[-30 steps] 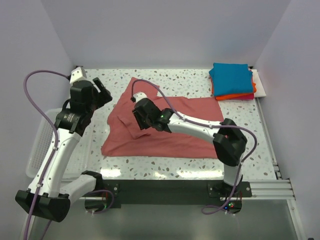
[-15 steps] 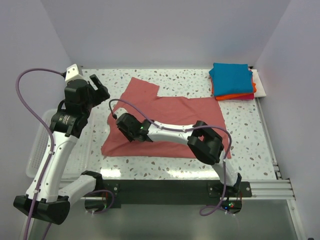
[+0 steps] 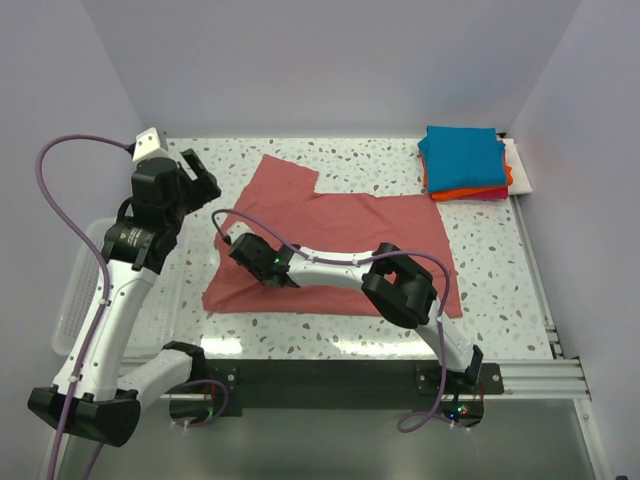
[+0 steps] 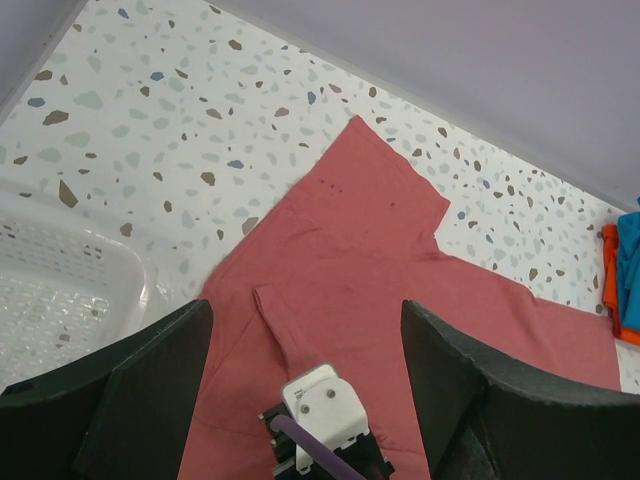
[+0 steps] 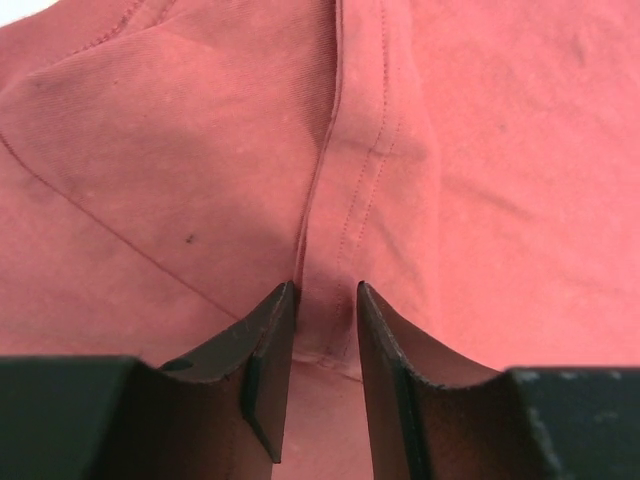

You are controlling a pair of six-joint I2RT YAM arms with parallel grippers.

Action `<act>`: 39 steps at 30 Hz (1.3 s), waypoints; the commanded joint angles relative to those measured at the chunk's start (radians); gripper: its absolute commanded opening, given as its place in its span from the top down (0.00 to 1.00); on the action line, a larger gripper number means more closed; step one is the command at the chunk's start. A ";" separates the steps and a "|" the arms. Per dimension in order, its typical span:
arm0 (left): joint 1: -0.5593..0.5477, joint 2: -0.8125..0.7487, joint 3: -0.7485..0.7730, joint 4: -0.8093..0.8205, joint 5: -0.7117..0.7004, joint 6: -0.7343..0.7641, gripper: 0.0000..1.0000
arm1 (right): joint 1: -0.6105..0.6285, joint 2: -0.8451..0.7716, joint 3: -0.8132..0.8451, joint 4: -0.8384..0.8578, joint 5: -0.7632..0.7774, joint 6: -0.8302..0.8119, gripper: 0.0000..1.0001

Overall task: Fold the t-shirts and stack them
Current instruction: Fold the tshirt

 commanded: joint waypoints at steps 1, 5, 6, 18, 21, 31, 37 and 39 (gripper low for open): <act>0.006 0.005 -0.006 0.013 0.005 0.040 0.19 | 0.003 0.003 0.040 0.021 0.057 -0.021 0.70; 0.006 0.007 -0.011 0.014 0.007 0.043 0.19 | 0.003 0.003 0.034 0.029 0.059 -0.016 0.87; 0.006 0.008 -0.012 0.016 0.005 0.043 0.19 | 0.003 0.003 0.034 0.031 0.060 -0.016 0.89; 0.006 0.013 -0.031 0.018 0.005 0.046 0.19 | -0.020 0.008 0.074 0.029 0.111 -0.060 0.97; 0.006 0.014 -0.037 0.019 0.007 0.047 0.19 | -0.035 0.006 0.078 0.027 0.109 -0.065 0.97; 0.008 0.033 -0.062 0.030 0.027 0.044 0.19 | -0.081 0.002 0.075 0.026 0.116 -0.062 0.94; 0.006 0.044 -0.086 0.050 0.039 0.043 0.18 | -0.107 0.003 0.075 0.023 0.116 -0.051 0.91; 0.007 0.051 -0.095 0.056 0.048 0.040 0.18 | -0.118 0.006 0.074 0.021 0.122 -0.042 0.91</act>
